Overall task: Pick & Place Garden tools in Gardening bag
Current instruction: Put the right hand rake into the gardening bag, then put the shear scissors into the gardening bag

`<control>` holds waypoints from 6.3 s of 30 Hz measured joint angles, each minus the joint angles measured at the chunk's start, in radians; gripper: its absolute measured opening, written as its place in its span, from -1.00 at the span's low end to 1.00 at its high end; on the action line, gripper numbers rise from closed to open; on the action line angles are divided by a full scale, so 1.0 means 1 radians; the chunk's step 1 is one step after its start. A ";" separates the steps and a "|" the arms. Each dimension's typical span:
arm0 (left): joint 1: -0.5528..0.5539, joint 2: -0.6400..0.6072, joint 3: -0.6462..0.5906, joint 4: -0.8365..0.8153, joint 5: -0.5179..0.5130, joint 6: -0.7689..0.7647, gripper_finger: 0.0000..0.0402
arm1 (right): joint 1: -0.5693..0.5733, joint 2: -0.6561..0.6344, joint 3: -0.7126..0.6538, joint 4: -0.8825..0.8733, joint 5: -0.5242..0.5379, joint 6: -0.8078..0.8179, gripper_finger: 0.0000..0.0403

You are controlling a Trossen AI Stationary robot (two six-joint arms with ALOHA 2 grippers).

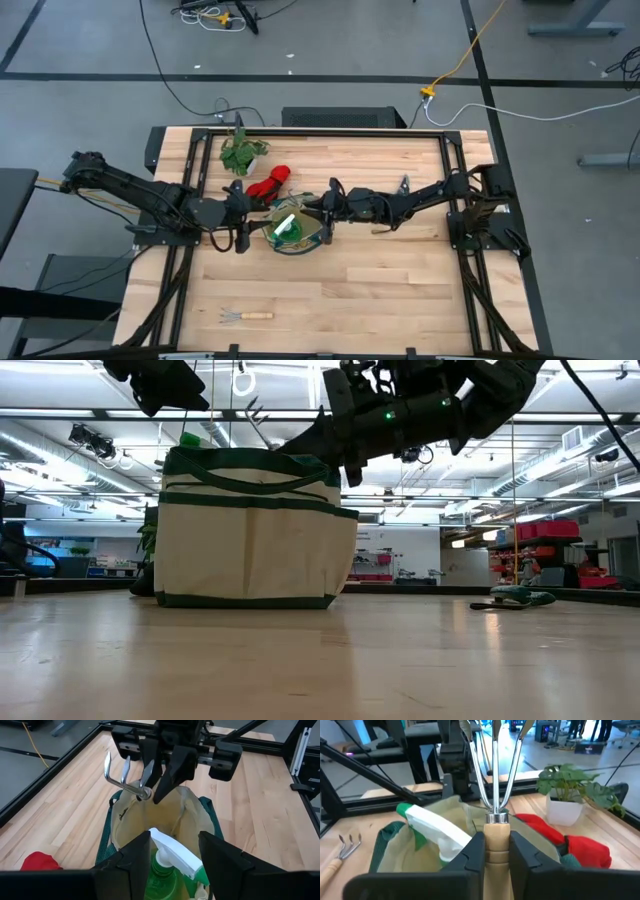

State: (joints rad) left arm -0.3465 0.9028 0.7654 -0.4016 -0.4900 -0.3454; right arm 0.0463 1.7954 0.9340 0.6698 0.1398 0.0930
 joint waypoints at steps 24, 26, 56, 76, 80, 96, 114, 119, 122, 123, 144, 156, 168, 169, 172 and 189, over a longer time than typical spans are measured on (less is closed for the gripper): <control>0.000 0.000 0.000 0.000 -0.004 0.000 -0.13 | 0.001 0.000 0.000 -0.054 0.001 0.003 -0.62; 0.000 0.000 0.000 0.000 -0.003 0.000 -0.13 | 0.001 0.000 0.000 -0.054 0.001 0.002 -0.59; 0.000 0.000 0.000 -0.016 -0.003 -0.009 -0.13 | 0.015 -0.223 0.001 -0.435 0.046 0.065 -0.33; 0.000 0.000 0.000 -0.024 -0.003 -0.011 -0.13 | -0.007 -0.522 0.002 -1.268 0.166 0.595 -0.38; 0.000 0.000 0.000 -0.024 -0.003 -0.011 -0.13 | -0.021 -0.522 0.001 -1.466 0.167 0.699 -0.38; 0.000 0.000 0.000 -0.024 -0.003 -0.010 -0.13 | -0.080 -0.522 0.001 -1.734 0.128 0.981 -0.38; 0.000 0.000 0.000 -0.024 -0.003 -0.010 -0.13 | -0.174 -0.522 -0.102 -1.665 0.070 1.049 -0.38; 0.000 0.000 0.000 -0.024 -0.003 -0.010 -0.13 | -0.219 -0.521 -0.196 -1.506 0.025 1.017 -0.38; 0.000 0.000 0.000 -0.024 -0.003 -0.011 -0.13 | -0.238 -0.521 -0.241 -1.435 0.025 1.016 -0.38; 0.000 0.000 0.000 -0.024 -0.003 -0.010 -0.13 | -0.243 -0.521 -0.253 -1.423 0.025 1.014 -0.38; 0.000 0.000 0.000 -0.024 -0.003 -0.010 -0.13 | -0.285 -0.521 -0.421 -1.179 0.008 1.021 -0.38; 0.000 0.000 0.000 -0.024 -0.003 -0.010 -0.13 | -0.285 -0.523 -0.469 -1.111 0.024 1.021 -0.38; 0.000 0.000 0.000 -0.024 -0.003 -0.010 -0.13 | -0.285 -0.522 -0.470 -1.115 0.029 1.012 -0.56; 0.000 0.000 0.000 -0.024 -0.003 -0.010 -0.13 | -0.285 -0.522 -0.470 -1.116 0.029 1.008 -0.59; 0.000 0.000 0.000 -0.024 -0.003 -0.010 -0.13 | -0.285 -0.522 -0.470 -1.116 0.029 0.998 -0.69; 0.000 0.000 0.000 -0.024 -0.003 -0.009 -0.13 | -0.265 -0.519 -0.473 -1.028 0.006 0.936 -0.77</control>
State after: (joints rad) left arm -0.3465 0.9026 0.7654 -0.4252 -0.4934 -0.3544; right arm -0.2184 1.2767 0.4610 -0.3580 0.1455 1.0289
